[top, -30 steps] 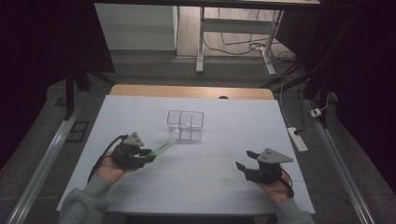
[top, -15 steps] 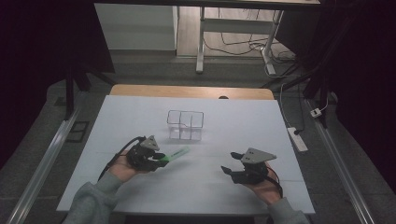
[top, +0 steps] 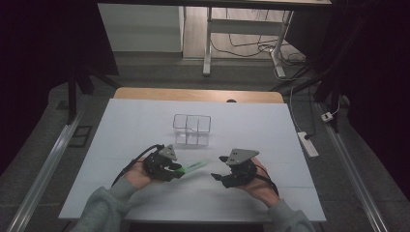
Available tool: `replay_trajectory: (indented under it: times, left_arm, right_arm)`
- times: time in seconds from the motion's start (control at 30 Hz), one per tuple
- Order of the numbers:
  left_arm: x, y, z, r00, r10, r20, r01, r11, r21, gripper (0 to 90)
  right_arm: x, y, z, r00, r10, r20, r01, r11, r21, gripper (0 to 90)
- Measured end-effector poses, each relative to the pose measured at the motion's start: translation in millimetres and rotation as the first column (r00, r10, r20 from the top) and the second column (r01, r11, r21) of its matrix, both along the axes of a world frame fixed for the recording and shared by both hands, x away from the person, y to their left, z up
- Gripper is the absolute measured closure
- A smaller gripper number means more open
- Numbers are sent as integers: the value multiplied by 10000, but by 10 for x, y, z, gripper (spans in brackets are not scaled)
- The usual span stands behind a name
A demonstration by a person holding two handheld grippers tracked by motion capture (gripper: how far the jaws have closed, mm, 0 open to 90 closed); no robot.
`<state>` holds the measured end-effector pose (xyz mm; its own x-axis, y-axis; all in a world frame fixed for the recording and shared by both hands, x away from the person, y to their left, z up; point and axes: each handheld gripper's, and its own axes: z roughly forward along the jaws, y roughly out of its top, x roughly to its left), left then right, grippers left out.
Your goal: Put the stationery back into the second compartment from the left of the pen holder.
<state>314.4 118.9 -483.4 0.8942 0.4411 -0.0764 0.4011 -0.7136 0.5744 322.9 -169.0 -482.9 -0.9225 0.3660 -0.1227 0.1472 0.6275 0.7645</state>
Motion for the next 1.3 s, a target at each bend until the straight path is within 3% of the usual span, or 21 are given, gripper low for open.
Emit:
replay_trajectory:
  times: [0.27, 0.57, 0.73, 0.97, 1.1, 1.2, 1.3]
  left_arm:
    - [-1, -73, -24, 9995, -317, -77, 317, 9995, 54, 669]
    - [-9, -141, -53, 9984, -526, -212, 528, 9986, 84, 669]
    - [-15, -158, -55, 9978, -625, -210, 626, 9980, 37, 669]
    - [-23, -161, -46, 9952, -947, -258, 944, 9955, -118, 668]
    - [-24, -148, -40, 9937, -1089, -271, 1083, 9938, -249, 666]
    - [-27, -128, -23, 9939, -1100, -69, 1097, 9932, -388, 661]
    - [-22, -100, -7, 9962, -851, 164, 860, 9939, -686, 647]
  right_arm:
    - [96, 193, -14, 9982, 598, -86, -601, 9970, -484, 333]
    - [155, 387, -39, 9905, 1356, -216, -1373, 9814, -1345, 328]
    - [162, 482, -46, 9836, 1782, -281, -1804, 9688, -1697, 355]
    - [144, 554, -99, 9670, 2518, -388, -2536, 9366, -2419, 484]
    - [125, 568, -117, 9576, 2848, -430, -2860, 9225, -2591, 542]
    - [123, 569, -128, 9493, 3105, -494, -3121, 9115, -2680, 578]
    - [114, 574, -137, 9450, 3219, -575, -3256, 9102, -2560, 616]
